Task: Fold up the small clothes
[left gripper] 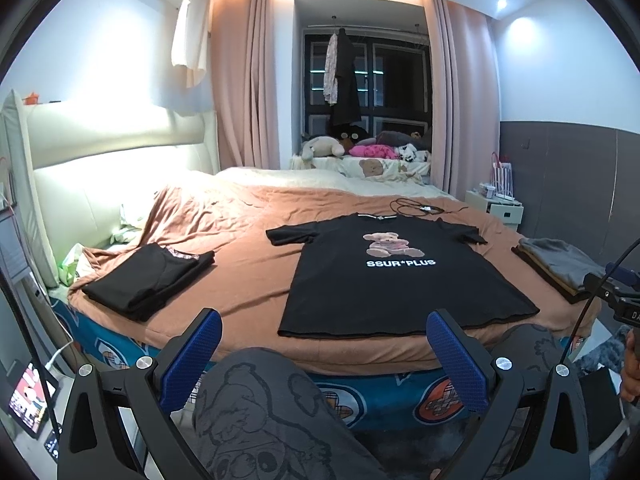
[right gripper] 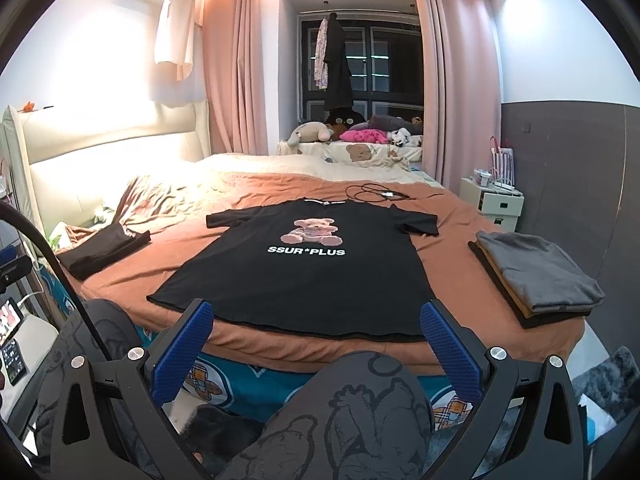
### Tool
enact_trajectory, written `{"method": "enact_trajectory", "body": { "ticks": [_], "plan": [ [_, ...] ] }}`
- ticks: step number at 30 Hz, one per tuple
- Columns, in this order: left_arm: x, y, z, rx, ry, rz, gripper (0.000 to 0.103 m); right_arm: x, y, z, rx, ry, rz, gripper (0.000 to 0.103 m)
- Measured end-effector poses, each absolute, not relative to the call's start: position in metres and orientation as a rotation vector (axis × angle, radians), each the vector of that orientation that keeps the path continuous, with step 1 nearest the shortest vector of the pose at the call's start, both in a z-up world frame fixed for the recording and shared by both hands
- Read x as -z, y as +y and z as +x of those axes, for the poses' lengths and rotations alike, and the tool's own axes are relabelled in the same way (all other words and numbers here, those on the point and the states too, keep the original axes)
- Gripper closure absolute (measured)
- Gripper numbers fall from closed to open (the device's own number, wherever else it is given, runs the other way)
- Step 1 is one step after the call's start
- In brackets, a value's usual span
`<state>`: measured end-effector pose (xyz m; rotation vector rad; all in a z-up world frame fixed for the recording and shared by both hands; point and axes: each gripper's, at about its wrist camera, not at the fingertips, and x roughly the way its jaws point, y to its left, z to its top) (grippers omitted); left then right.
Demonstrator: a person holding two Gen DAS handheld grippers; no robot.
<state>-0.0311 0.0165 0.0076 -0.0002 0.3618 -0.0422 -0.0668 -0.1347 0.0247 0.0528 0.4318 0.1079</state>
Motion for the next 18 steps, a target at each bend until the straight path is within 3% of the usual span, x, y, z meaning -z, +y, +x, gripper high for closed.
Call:
{"method": "enact_trajectory", "body": {
  "ticks": [18],
  "plan": [
    [-0.0115, 0.0131, -0.0348, 0.056, 0.354, -0.003, 0.0, -0.0266, -0.1399, -0.0683, -0.111, 0.441, 0.062, 0.0]
  ]
}}
